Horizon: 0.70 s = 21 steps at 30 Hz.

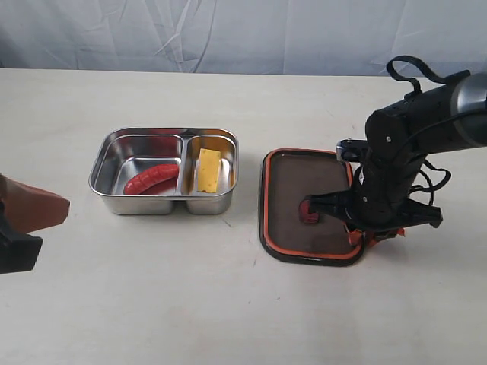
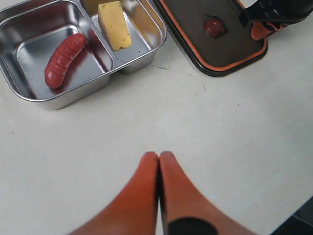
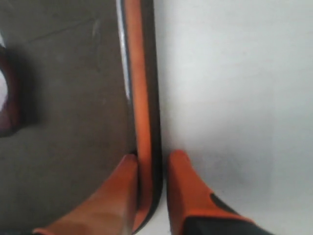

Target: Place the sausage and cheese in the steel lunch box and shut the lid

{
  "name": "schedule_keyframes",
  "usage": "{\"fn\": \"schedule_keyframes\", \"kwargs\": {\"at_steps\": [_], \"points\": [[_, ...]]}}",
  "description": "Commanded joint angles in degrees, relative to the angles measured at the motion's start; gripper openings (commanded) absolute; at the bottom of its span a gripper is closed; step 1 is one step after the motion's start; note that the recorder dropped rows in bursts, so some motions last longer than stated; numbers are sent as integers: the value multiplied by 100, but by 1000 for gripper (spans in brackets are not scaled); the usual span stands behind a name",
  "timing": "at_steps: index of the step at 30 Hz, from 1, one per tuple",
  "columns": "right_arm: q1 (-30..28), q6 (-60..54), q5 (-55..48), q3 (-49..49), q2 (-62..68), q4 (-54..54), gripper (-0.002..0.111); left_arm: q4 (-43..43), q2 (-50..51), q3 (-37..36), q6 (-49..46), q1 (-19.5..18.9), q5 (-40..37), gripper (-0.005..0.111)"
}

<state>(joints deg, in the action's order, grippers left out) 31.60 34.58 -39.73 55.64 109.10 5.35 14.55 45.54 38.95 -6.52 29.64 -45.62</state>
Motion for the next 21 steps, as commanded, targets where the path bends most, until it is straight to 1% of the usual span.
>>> {"fn": "schedule_keyframes", "kwargs": {"at_steps": [1, 10, 21], "points": [[-31, -73, -79, 7, 76, 54, -1, -5, -57, -8, 25, 14, 47, 0], [-31, -101, -119, 7, 39, 162, -1, 5, -57, -8, 25, 14, 59, 0], [-31, -147, -82, 7, -469, 464, -1, 16, -57, -8, 25, 14, 48, 0]]}}
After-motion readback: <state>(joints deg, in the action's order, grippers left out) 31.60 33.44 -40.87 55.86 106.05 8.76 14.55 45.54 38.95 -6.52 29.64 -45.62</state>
